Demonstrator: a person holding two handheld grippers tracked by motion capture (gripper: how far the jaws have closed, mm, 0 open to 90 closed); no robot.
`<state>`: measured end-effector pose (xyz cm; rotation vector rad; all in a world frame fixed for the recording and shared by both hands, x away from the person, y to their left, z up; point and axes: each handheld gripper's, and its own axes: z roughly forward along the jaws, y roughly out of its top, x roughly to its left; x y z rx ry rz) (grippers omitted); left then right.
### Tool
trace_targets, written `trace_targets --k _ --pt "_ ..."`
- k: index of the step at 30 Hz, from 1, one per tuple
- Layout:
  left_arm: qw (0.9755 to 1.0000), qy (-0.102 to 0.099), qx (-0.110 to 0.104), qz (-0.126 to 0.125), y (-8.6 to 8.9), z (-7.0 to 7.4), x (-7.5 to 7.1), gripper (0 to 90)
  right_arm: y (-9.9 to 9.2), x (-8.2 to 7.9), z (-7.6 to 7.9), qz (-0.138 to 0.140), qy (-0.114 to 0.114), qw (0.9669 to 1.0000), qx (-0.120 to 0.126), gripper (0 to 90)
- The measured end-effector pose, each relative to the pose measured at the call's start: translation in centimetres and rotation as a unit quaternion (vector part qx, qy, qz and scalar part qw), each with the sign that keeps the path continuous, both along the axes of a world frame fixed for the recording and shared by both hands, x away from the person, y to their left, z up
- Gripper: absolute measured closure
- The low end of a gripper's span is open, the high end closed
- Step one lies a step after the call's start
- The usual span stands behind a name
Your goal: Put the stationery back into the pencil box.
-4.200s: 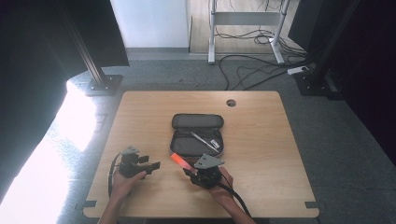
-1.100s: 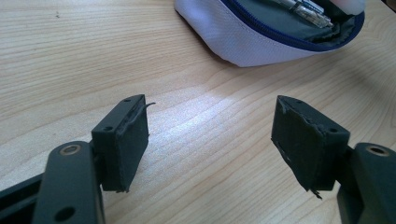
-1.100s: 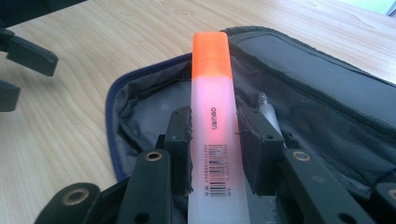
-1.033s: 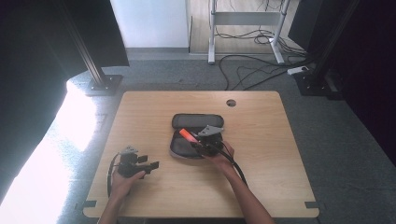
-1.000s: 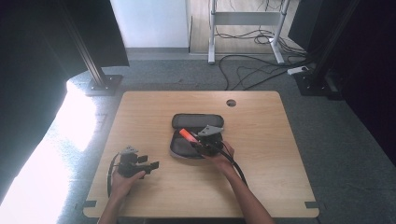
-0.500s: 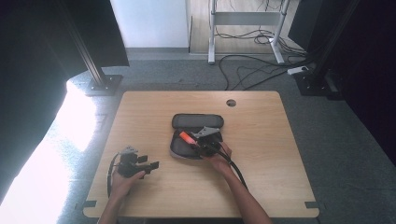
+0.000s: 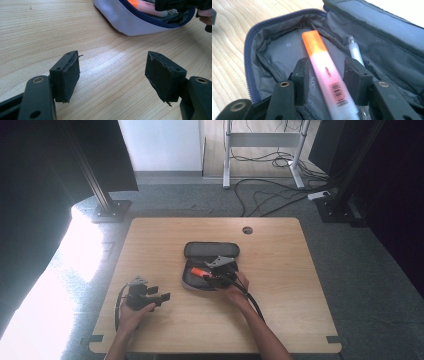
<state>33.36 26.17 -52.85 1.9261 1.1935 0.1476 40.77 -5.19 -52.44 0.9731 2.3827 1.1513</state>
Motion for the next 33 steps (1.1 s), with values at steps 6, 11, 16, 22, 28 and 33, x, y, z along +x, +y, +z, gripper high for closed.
trace_targets --k 6,11,16,22,28,33 --pt "1.0 -0.001 0.0 -0.001 -0.1 0.0 0.0 28.3 -0.8 -0.6 0.8 -0.007 -0.001 0.9993 0.037 49.2" --pt "1.0 -0.002 -0.001 -0.003 -0.3 0.1 0.0 28.3 -1.4 -1.3 1.2 -0.01 -0.004 0.9985 0.054 46.8" --pt "1.0 -0.001 0.004 -0.006 -0.6 0.0 0.0 28.3 -2.3 -2.0 1.7 -0.014 -0.006 0.9965 0.082 44.6" --pt "0.9999 -0.003 0.007 -0.007 -0.7 0.0 0.0 28.3 -3.5 -2.8 2.2 -0.014 -0.01 0.9953 0.095 43.5" --pt "0.9999 -0.004 0.007 -0.008 -0.7 0.1 -0.1 28.3 -4.7 -3.9 2.3 -0.018 -0.016 0.9945 0.102 42.1" --pt "0.9998 -0.003 0.01 -0.014 -0.9 0.0 -0.2 28.2 -6.0 -5.2 2.3 -0.031 -0.023 0.9934 0.108 40.6"
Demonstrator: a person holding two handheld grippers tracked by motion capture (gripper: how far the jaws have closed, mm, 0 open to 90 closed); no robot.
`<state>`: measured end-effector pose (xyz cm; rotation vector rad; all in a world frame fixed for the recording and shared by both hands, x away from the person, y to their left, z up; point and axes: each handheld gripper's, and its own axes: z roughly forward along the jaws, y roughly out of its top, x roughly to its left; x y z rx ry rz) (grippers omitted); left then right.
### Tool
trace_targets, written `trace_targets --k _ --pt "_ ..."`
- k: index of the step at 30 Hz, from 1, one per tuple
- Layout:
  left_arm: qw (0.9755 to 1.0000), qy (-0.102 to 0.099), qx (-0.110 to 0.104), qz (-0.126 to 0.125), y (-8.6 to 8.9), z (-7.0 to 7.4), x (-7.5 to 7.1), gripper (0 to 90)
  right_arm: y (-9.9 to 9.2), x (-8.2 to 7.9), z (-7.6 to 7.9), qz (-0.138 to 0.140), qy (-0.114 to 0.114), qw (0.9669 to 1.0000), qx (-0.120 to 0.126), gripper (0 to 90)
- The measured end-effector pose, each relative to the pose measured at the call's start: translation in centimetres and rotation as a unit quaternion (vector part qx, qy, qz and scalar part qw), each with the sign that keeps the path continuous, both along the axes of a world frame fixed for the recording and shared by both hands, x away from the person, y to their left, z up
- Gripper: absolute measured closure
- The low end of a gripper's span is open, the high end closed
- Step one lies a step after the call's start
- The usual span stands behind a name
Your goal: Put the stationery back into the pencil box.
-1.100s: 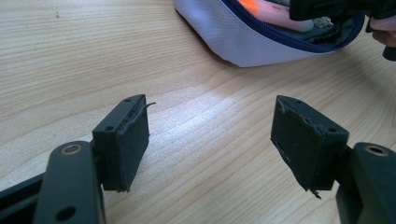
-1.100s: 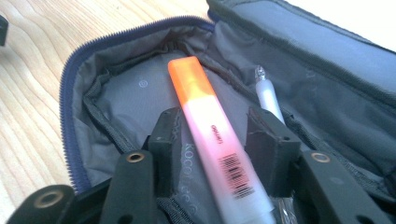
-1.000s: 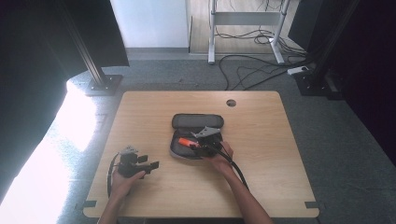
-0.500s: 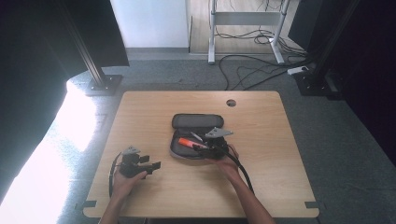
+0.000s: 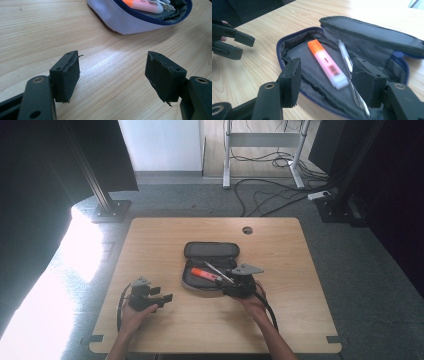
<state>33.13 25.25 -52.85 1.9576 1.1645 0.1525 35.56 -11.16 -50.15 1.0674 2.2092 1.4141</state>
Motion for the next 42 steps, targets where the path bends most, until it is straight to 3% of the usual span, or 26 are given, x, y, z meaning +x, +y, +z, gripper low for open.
trace_targets --k 8,14,20,29,32,36,42 --pt "1.0 0.0 0.002 -0.002 -0.2 0.0 0.0 28.2 -2.8 -2.7 0.2 -0.017 -0.024 0.9995 -0.008 40.7" --pt "1.0 0.0 0.002 -0.004 -0.3 -0.1 0.0 28.2 -4.6 -4.1 0.1 -0.025 -0.026 0.9992 -0.013 40.0" --pt "1.0 0.001 0.004 -0.006 -0.3 -0.1 0.0 28.2 -7.0 -5.3 -0.6 -0.045 -0.019 0.9987 -0.012 39.4" --pt "0.9999 0.003 0.006 -0.008 -0.5 -0.2 0.0 28.2 -10.4 -6.4 -2.8 -0.076 0.014 0.9969 -0.014 38.6" --pt "0.9999 0.004 0.008 -0.008 -0.6 -0.3 0.0 28.2 -11.1 -6.6 -3.6 -0.085 0.024 0.9961 -0.007 38.5" --pt "0.9999 0.003 0.008 -0.01 -0.6 -0.2 0.0 28.2 -11.4 -6.8 -4.4 -0.092 0.034 0.9949 -0.023 37.0" --pt "0.9999 0.005 0.009 -0.009 -0.5 -0.3 -0.1 28.1 -11.8 -6.9 -5.0 -0.1 0.047 0.9936 -0.023 37.0"
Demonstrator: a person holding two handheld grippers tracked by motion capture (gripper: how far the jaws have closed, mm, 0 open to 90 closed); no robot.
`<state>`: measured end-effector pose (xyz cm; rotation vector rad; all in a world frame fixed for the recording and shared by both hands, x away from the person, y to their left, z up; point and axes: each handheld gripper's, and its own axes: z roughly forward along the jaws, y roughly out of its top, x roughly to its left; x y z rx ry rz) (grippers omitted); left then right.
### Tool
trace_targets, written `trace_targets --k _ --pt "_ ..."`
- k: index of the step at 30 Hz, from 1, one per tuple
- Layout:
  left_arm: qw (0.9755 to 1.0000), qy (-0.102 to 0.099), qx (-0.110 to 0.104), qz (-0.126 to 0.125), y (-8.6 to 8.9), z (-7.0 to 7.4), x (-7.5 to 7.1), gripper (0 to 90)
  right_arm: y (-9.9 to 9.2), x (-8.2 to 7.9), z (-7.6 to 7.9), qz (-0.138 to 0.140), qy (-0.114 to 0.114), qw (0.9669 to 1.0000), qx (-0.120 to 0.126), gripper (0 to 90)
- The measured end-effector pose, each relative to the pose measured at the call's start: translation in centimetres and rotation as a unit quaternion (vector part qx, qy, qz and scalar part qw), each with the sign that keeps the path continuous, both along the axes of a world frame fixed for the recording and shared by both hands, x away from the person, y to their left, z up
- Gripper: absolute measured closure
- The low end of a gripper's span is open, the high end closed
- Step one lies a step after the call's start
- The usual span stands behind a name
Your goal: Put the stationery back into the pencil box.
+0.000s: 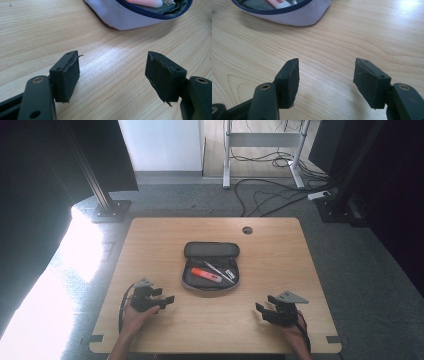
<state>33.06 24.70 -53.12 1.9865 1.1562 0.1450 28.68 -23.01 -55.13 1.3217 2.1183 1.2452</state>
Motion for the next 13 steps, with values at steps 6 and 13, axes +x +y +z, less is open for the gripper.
trace_targets --k 6,13 --pt "1.0 0.002 0.003 0.0 -0.04 -0.08 0.05 28.1 -0.19 0.0 -0.08 -0.002 0.002 1.0 -0.002 36.4" --pt "1.0 0.0 0.003 0.0 -0.08 -0.08 0.05 28.2 -0.48 -0.09 -0.15 -0.01 0.013 0.9998 -0.012 33.8"
